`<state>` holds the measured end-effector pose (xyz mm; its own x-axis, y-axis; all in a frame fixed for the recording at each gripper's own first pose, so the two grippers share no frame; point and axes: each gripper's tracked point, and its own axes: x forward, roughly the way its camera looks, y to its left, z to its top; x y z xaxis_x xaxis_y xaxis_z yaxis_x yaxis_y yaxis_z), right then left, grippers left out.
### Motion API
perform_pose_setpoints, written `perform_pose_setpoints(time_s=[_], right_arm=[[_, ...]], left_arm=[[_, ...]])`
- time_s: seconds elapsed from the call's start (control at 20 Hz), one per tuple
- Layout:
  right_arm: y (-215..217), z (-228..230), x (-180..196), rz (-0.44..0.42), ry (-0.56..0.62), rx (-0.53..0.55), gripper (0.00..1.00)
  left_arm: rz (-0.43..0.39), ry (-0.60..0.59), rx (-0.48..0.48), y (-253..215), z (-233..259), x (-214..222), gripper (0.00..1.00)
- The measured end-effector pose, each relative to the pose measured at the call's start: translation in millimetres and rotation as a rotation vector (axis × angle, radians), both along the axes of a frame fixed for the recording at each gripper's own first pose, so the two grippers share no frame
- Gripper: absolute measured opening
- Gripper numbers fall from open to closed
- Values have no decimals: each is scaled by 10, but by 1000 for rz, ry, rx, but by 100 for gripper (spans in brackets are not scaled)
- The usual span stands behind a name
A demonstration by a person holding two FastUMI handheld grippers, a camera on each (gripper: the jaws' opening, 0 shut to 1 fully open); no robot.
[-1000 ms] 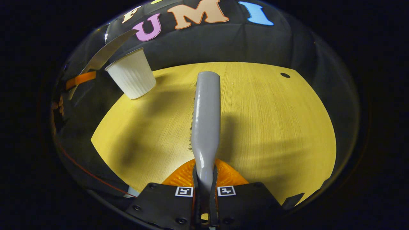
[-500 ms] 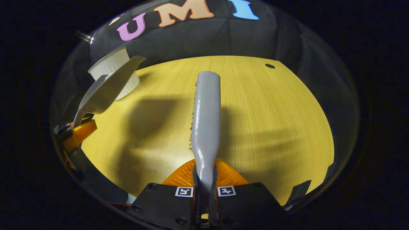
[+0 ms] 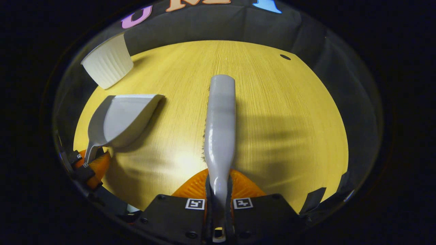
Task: Pick up the small broom and dustpan from the desktop, sweep the trash into the dustpan with the broom, and then empty the trash into the garbage bin.
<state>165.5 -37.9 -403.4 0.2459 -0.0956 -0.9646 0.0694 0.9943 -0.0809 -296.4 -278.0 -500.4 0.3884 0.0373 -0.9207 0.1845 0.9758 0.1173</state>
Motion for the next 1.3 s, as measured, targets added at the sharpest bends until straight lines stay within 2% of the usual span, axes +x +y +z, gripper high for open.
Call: perform_pose_setpoints(time_s=[0.1, 0.15, 0.2, 0.25, 0.3, 0.35, 0.45, 0.65, 0.75, 0.8, 0.85, 0.95, 1.1, 1.15, 1.25, 1.3], right_arm=[[43, 13, -15, -17, 38, 35, 24], [81, 20, 5, -21, 32, 44, 31], [92, 40, -2, -12, 8, 50, 59], [73, 113, -9, 6, -18, 46, 87], [51, 160, -15, 28, -51, 45, 92], [34, 233, -18, 48, -89, 45, 100], [28, 387, 38, 96, -227, 62, 99], [20, 1266, 181, 183, -651, 92, 98], [24, 1706, 165, 172, -796, 83, 99], [40, 1885, 156, 158, -852, 75, 99], [54, 2052, 141, 140, -896, 65, 99], [89, 2287, 86, 90, -954, 45, 99], [122, 2709, 17, 16, -1053, 19, 99], [135, 2851, -66, 8, -1084, 10, 99], [124, 3167, -212, 3, -1173, -9, 96], [135, 3332, -287, 14, -1209, -4, 99]], left_arm=[[5, 0, 23, 6, 61, 42, 31], [8, -4, 21, -12, 18, 77, 51], [13, -9, 17, -38, 40, 81, 58], [21, -36, 23, -50, 60, 100, 97], [24, -78, 34, -59, 137, 162, 100], [35, -119, 35, -77, 224, 190, 97], [74, -261, 42, -89, 527, 319, 95], [125, -728, 85, 18, 1884, 831, 94], [92, -893, 44, 21, 2396, 946, 94], [67, -953, 6, -47, 2624, 937, 100], [45, -1006, -33, -104, 2834, 957, 93], [5, -1042, -123, -199, 3072, 924, 92], [13, -1067, -299, -222, 3376, 920, 93], [5, -1075, -352, -244, 3496, 906, 100], [-19, -1095, -392, -211, 3719, 871, 94], [-33, -1098, -385, -188, 3791, 841, 96]])
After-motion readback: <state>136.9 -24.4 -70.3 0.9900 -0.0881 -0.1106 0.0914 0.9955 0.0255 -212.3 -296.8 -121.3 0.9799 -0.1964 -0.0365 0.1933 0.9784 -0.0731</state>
